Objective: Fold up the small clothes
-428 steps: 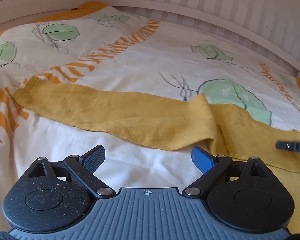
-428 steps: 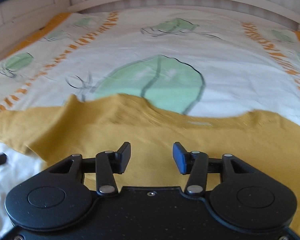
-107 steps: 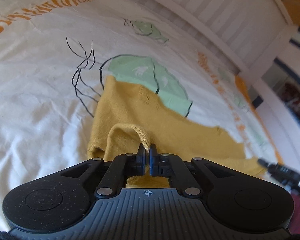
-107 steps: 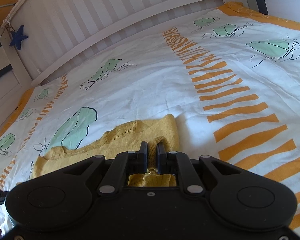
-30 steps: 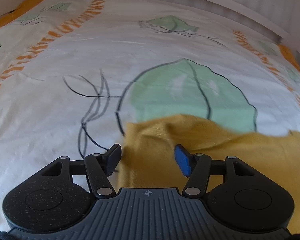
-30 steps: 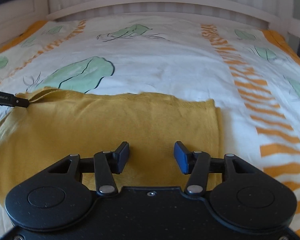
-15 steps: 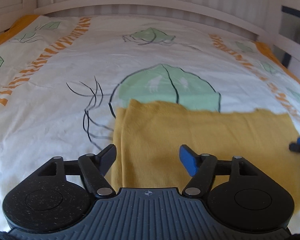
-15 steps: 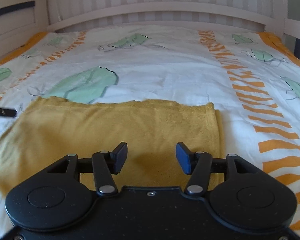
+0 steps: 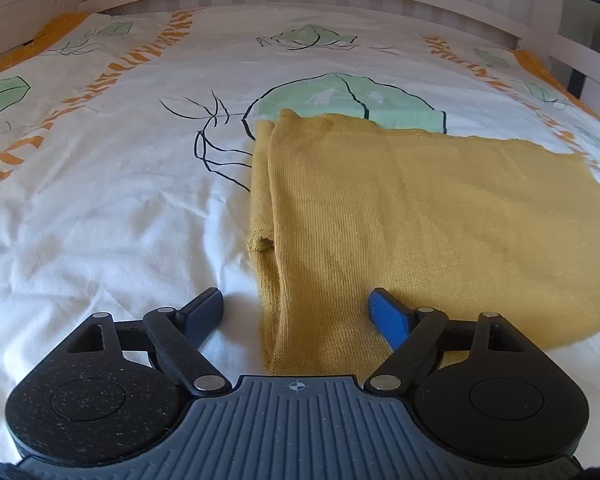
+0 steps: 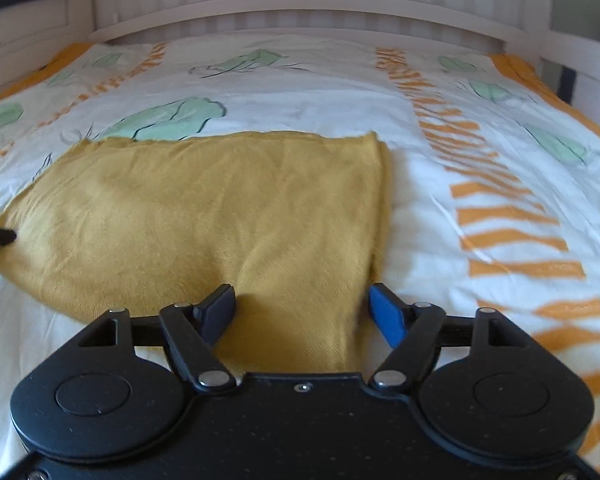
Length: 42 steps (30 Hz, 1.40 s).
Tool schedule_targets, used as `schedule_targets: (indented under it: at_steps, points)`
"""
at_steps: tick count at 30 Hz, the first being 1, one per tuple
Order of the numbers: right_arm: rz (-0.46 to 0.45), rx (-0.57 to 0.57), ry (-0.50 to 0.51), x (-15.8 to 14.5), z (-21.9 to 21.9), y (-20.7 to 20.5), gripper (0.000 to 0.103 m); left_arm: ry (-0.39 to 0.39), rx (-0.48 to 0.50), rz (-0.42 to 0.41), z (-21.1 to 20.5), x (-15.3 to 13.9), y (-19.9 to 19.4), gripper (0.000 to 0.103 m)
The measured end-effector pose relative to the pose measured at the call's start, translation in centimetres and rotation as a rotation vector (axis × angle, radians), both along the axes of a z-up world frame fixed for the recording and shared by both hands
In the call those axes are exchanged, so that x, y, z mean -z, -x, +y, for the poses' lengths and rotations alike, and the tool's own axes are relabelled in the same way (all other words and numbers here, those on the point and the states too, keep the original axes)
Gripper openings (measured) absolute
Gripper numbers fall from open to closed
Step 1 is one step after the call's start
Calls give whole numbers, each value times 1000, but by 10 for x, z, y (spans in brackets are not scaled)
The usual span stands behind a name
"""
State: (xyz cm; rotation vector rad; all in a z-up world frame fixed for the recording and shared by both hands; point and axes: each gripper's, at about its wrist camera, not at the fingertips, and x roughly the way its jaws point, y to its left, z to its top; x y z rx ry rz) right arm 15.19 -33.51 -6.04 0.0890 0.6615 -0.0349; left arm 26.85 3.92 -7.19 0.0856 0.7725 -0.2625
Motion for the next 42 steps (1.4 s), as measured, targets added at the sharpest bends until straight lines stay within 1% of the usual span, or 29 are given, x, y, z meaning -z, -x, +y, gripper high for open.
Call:
schedule_targets:
  at_steps: [4, 5, 6, 7, 8, 9, 14, 23, 29, 34, 37, 39, 40, 42]
  points:
    - [-27, 14, -68, 4, -10, 4, 83, 3, -8, -15, 2, 3, 6, 82]
    - [-35, 9, -88, 7, -11, 6, 86, 7, -12, -13, 2, 4, 7, 82]
    - [-38, 0, -112, 8, -14, 5, 92, 8, -15, -12, 2, 3, 7, 82]
    - [-40, -12, -137, 10, -16, 6, 95, 7, -16, -11, 2, 4, 7, 82]
    - [-40, -23, -153, 11, -17, 5, 100, 6, -18, -11, 2, 3, 7, 83]
    - [-39, -32, -157, 11, -17, 4, 102, 4, -20, -12, 2, 3, 7, 83]
    - [-27, -31, -105, 13, -7, 3, 102, -11, -34, -45, -1, 6, 13, 85]
    - [-23, -28, -89, 12, -5, 4, 102, 1, -42, -70, 1, 7, 18, 85]
    - [-14, -25, -64, 12, -2, 3, 102, 28, -44, -71, 5, 7, 17, 85]
    - [-13, -25, -63, 12, -1, 3, 102, 60, -43, -71, 9, 7, 17, 85]
    - [-11, -24, -59, 12, -1, 3, 102, 91, -36, -67, 13, 7, 16, 88]
    - [-10, -24, -57, 12, -1, 3, 102, 118, -16, -58, 16, 7, 15, 96]
    - [-10, -24, -57, 12, -1, 3, 102, 128, 0, -48, 16, 7, 14, 97]
    - [-10, -24, -55, 12, -1, 3, 102, 123, 26, -32, 16, 5, 14, 101]
